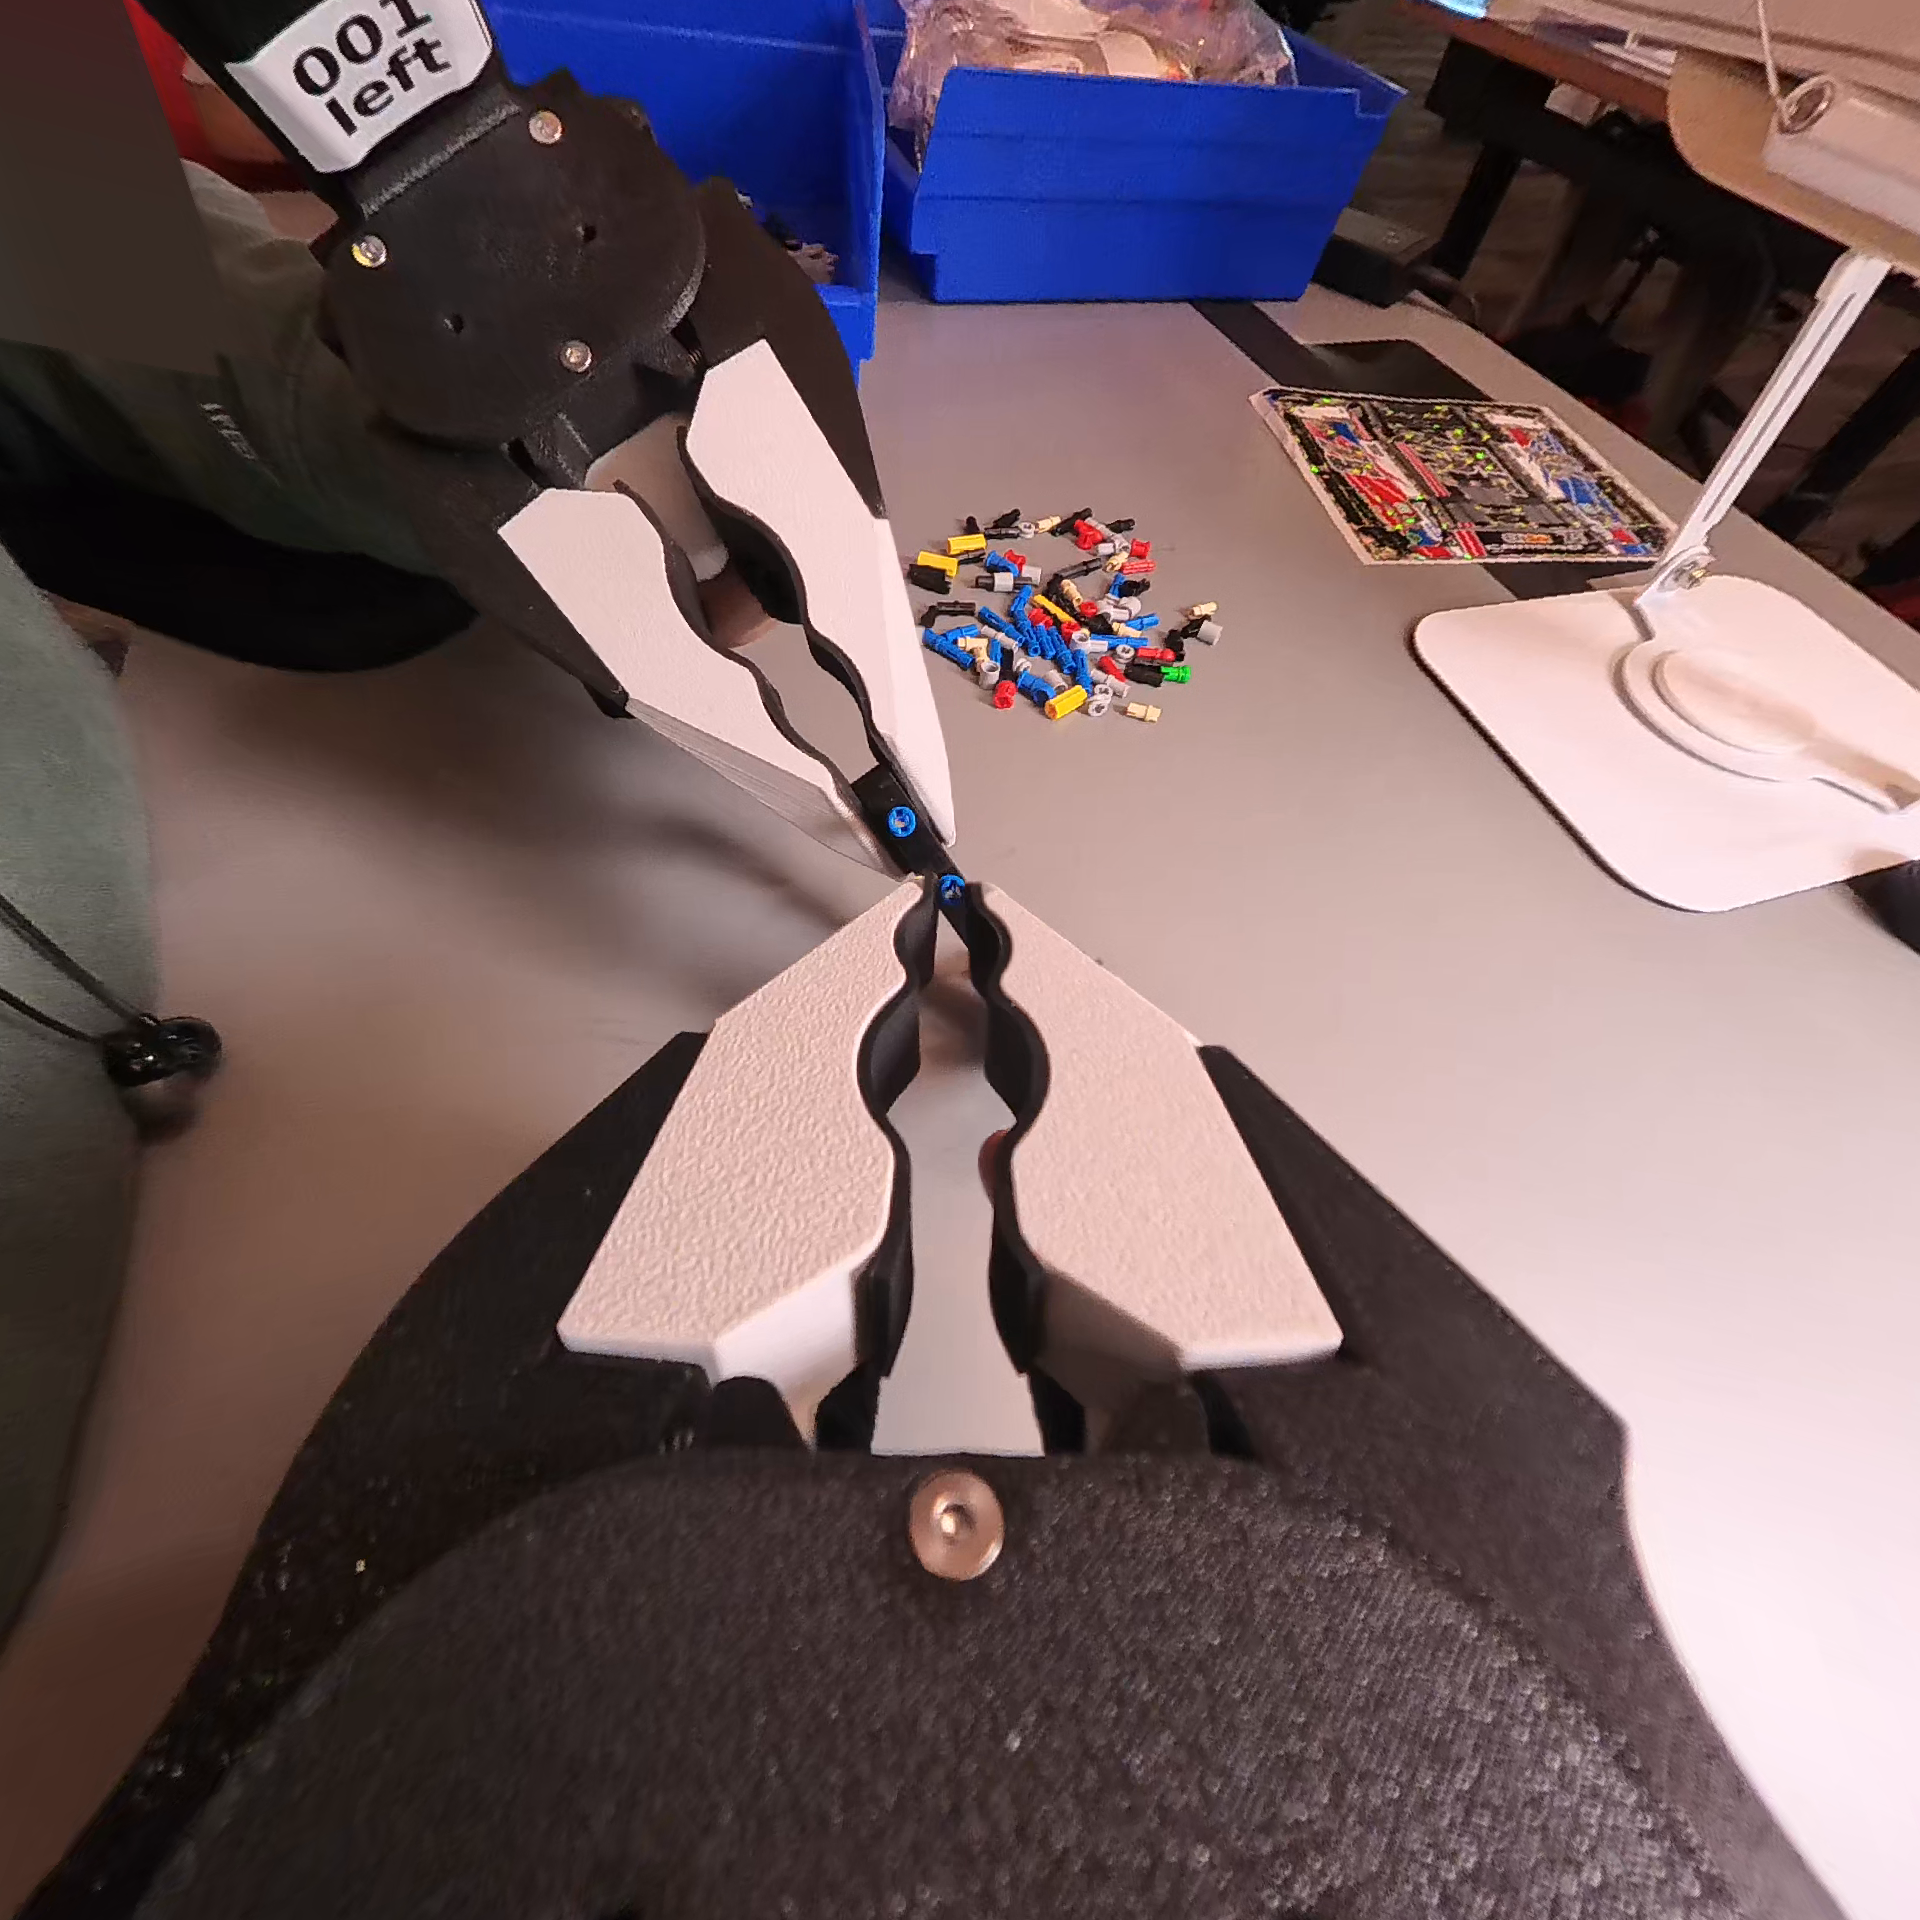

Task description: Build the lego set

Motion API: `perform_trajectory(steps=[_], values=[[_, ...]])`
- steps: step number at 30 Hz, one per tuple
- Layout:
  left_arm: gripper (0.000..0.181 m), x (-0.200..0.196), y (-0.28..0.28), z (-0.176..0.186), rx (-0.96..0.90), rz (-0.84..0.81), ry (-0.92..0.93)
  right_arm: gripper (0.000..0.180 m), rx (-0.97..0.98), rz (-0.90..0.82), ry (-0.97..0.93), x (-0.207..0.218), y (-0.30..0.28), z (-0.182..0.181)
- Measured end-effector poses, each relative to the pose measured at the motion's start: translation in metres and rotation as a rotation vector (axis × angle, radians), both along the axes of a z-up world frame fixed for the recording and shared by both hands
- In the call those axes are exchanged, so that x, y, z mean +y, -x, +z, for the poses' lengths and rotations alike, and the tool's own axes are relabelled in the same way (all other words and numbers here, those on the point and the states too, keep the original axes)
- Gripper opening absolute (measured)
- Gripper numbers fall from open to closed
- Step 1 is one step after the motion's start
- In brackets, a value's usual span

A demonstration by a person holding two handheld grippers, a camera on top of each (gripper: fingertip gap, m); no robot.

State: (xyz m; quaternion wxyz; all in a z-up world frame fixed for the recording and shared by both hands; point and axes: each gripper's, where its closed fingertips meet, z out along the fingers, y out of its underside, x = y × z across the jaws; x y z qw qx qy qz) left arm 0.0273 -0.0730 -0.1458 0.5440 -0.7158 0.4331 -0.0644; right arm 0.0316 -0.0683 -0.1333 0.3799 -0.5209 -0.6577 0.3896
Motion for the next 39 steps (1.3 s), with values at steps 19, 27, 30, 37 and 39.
perform_trajectory(steps=[19,27,30,37,39], values=[[0.006,0.000,-0.001,0.000,-0.069,-0.011,0.060,0.002,-0.090,-0.004,0.093,-0.001,0.005,-0.008],[0.006,0.005,0.005,0.013,-0.339,-0.006,0.211,0.004,0.018,-0.009,0.195,0.009,-0.001,0.012],[0.007,0.006,0.008,0.018,-0.471,-0.004,0.291,0.004,0.048,-0.020,0.213,0.013,-0.004,0.019],[0.007,0.006,0.009,0.023,-0.618,-0.015,0.386,0.005,0.060,-0.005,0.225,0.010,-0.002,0.020],[0.006,0.006,0.010,0.024,-0.643,-0.013,0.407,0.005,0.060,-0.001,0.227,0.009,-0.001,0.020]])
